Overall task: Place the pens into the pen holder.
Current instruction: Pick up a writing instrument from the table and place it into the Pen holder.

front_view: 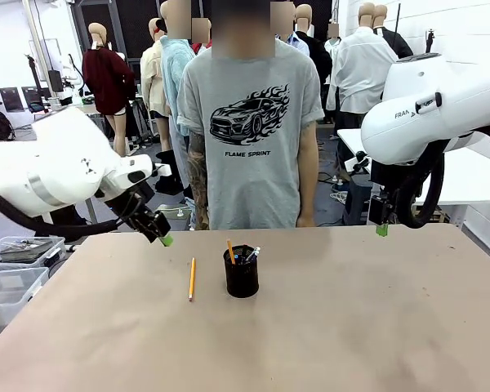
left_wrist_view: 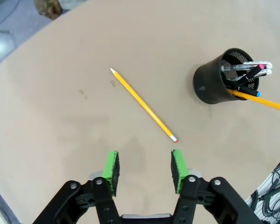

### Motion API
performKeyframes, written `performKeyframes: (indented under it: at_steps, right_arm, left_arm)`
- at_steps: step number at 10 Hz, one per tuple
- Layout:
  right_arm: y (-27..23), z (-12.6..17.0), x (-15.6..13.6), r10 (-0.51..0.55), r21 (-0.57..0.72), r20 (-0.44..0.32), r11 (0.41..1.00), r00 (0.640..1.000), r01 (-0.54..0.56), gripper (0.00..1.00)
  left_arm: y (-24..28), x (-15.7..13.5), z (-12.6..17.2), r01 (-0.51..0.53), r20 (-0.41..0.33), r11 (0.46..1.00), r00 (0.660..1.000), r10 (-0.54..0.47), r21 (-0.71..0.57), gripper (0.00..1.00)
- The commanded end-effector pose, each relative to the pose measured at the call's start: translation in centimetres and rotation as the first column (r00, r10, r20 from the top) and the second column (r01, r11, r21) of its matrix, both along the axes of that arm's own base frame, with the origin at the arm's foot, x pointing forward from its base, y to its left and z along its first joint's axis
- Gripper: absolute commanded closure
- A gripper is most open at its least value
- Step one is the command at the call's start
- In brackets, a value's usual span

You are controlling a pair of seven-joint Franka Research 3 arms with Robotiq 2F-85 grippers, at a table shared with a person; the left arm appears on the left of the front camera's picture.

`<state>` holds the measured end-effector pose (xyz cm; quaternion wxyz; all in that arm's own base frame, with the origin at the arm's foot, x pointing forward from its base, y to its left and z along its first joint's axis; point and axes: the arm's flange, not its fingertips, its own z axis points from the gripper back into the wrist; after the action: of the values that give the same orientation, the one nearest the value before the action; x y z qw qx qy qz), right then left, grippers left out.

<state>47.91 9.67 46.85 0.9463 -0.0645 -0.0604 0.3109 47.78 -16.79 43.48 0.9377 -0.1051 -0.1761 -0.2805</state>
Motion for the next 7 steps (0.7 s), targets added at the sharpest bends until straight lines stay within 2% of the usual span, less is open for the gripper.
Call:
performKeyframes:
  at_steps: [1,3,7]
  right_arm:
    - [0.0,0.0,0.0,-0.007,-0.002,0.001,1.0,1.0,0.007,0.06]
    - [0.0,0.0,0.0,-0.007,-0.002,0.001,1.0,1.0,0.007,0.06]
    - [0.0,0.0,0.0,-0.007,-0.002,0.001,1.0,1.0,0.007,0.06]
  left_arm:
    - [-2.6,1.1,0.6,-0.045,-0.059,0.997,0.997,0.048,0.054,0.27]
    - [-5.9,2.6,-1.2,-0.087,-0.133,0.988,0.986,0.103,0.127,0.27]
    - [-9.6,4.1,-6.0,-0.17,-0.158,0.943,0.962,0.221,0.285,0.27]
